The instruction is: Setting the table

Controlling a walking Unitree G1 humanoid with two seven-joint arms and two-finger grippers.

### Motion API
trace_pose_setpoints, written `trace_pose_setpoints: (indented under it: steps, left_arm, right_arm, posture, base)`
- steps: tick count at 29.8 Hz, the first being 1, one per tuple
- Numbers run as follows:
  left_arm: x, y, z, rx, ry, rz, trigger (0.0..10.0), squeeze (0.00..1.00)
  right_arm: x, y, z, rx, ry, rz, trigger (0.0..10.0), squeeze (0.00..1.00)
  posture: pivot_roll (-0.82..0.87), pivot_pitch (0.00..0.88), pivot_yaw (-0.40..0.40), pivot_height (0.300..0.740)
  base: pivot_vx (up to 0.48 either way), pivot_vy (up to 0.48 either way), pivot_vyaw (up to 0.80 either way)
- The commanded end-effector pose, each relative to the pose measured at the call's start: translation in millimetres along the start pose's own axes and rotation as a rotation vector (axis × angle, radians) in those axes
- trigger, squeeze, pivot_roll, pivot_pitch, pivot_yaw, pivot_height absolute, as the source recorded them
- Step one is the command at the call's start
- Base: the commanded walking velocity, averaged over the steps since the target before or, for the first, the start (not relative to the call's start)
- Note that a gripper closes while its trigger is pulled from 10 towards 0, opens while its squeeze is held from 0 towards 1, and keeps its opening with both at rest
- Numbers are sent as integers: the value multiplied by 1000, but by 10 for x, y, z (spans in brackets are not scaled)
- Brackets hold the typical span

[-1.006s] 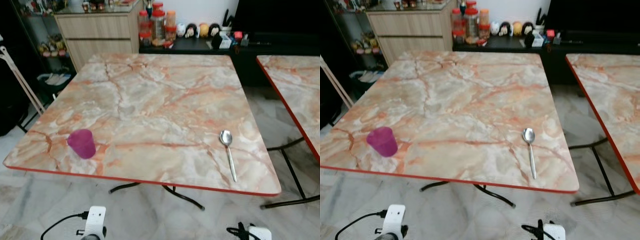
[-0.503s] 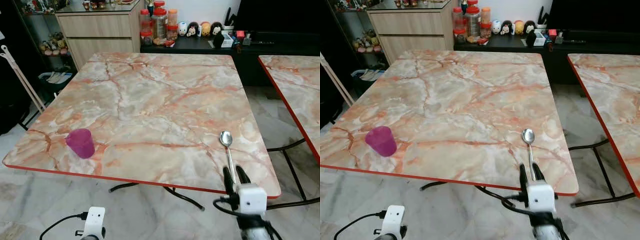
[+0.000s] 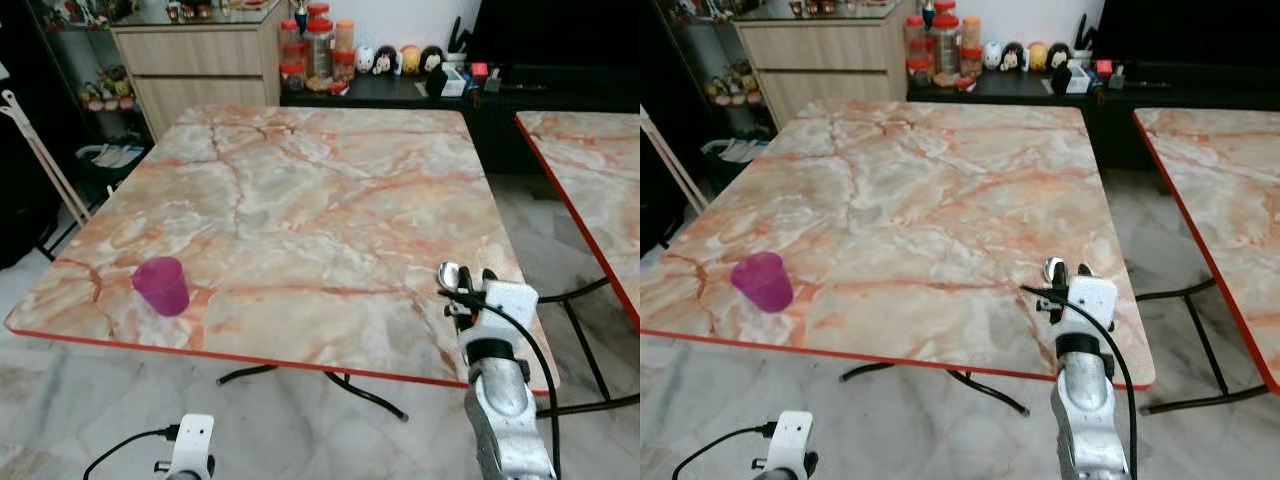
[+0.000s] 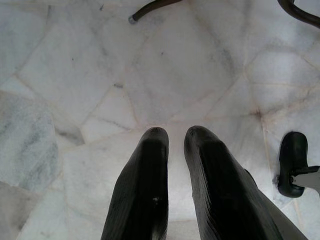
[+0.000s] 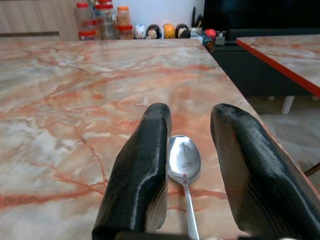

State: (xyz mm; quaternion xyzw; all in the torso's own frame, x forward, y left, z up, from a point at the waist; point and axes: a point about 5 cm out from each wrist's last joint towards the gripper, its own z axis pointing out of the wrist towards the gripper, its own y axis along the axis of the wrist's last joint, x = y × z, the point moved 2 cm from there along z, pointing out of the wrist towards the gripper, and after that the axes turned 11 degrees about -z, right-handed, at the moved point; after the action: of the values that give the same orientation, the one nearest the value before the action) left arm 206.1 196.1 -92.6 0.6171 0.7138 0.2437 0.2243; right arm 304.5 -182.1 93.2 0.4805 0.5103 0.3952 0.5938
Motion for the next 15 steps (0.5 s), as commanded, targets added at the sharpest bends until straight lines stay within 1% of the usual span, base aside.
trace_pose_setpoints:
  steps: [1, 2, 5, 11, 15]
  left_arm:
    - [28, -23, -5, 10, 11, 8, 10000, 0]
    - [28, -25, -5, 10, 12, 8, 10000, 0]
    - [32, -34, -7, 13, 12, 12, 10000, 0]
    - [37, -30, -7, 12, 13, 10, 10000, 0]
    - [39, -27, -6, 11, 15, 8, 10000, 0]
  right_arm:
    - [52, -2, 25, 18, 18, 6, 10000, 0]
    - [64, 9, 31, 16, 19, 15, 10000, 0]
    - [105, 36, 42, 6, 27, 11, 10000, 0]
    - [169, 36, 58, 25, 36, 29, 10000, 0]
    - [202, -8, 18, 47, 49, 17, 10000, 0]
  posture:
    - [-31, 0, 9, 740]
    - [-31, 0, 9, 740]
    - [-31, 0, 9, 740]
    - [-27, 0, 9, 740]
    - [-27, 0, 10, 740]
  base:
    - [0, 0, -538]
    - [0, 0, -800]
    - [0, 0, 0]
    - [0, 0, 0]
    - [0, 0, 0]
